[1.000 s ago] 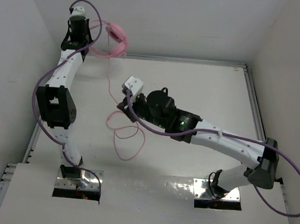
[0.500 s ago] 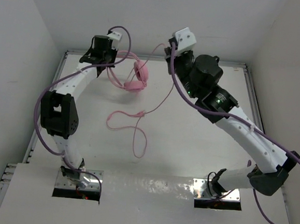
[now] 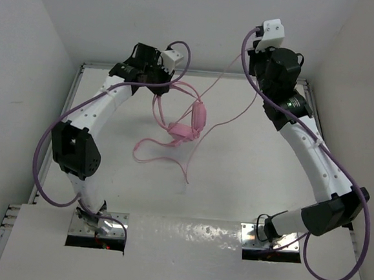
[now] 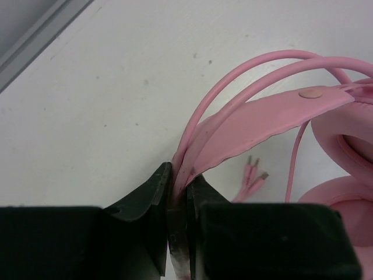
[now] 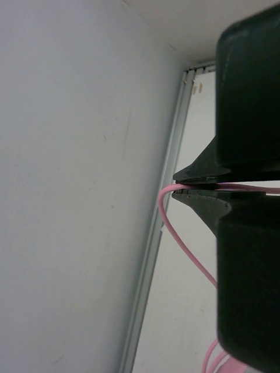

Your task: Wrap the headphones

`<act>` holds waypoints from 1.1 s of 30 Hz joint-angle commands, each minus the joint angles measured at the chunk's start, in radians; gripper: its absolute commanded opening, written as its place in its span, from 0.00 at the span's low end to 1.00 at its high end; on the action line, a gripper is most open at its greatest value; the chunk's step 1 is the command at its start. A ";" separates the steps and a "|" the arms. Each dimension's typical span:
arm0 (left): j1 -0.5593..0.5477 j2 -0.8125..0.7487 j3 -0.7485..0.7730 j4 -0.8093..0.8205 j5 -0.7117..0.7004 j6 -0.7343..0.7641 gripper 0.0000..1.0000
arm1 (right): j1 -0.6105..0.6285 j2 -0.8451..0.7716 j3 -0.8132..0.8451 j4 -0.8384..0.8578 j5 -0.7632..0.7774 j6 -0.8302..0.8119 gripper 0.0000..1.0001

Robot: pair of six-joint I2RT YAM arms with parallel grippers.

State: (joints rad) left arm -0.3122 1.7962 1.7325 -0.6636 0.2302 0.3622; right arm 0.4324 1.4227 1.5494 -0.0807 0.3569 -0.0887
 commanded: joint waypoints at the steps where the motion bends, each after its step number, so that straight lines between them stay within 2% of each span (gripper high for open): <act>1: -0.013 -0.107 0.105 -0.086 0.141 -0.008 0.00 | -0.038 0.021 -0.005 0.018 -0.077 0.125 0.00; 6: -0.011 -0.127 0.228 -0.155 0.283 -0.163 0.00 | -0.103 0.036 -0.116 0.056 -0.179 0.211 0.00; 7: -0.011 -0.127 0.252 -0.159 0.360 -0.196 0.00 | -0.107 0.042 -0.129 0.059 -0.211 0.213 0.00; 9: -0.011 -0.124 0.332 -0.145 0.432 -0.300 0.00 | -0.107 0.073 -0.159 0.061 -0.336 0.208 0.00; 10: -0.010 -0.123 0.357 -0.133 0.455 -0.392 0.00 | -0.106 0.084 -0.173 0.068 -0.452 0.210 0.00; 13: -0.008 -0.123 0.459 -0.091 0.387 -0.500 0.00 | -0.103 0.085 -0.297 0.210 -0.602 0.315 0.02; 14: -0.008 -0.123 0.481 -0.087 0.364 -0.518 0.00 | -0.103 0.081 -0.395 0.349 -0.640 0.361 0.07; 16: -0.008 -0.121 0.542 -0.079 0.312 -0.560 0.00 | -0.075 0.079 -0.515 0.520 -0.642 0.463 0.13; 18: -0.008 -0.123 0.590 -0.062 0.285 -0.577 0.00 | -0.048 0.114 -0.549 0.576 -0.610 0.512 0.17; 20: -0.008 -0.123 0.624 -0.036 0.239 -0.614 0.00 | 0.003 0.157 -0.548 0.599 -0.598 0.533 0.19; 23: -0.008 -0.107 0.714 -0.019 0.205 -0.664 0.00 | 0.061 0.238 -0.545 0.660 -0.549 0.566 0.28; 24: -0.008 -0.104 0.731 -0.013 0.205 -0.675 0.00 | 0.086 0.257 -0.543 0.674 -0.500 0.572 0.38; 29: -0.008 -0.103 0.759 0.006 0.195 -0.713 0.00 | 0.104 0.367 -0.528 0.729 -0.441 0.673 0.44; 33: -0.004 -0.095 0.777 -0.014 0.108 -0.718 0.00 | 0.144 0.403 -0.564 0.720 -0.373 0.665 0.50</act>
State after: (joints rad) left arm -0.3191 1.7271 2.4607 -0.7456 0.4091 -0.2733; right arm 0.5560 1.8214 0.9936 0.5533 -0.0967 0.5419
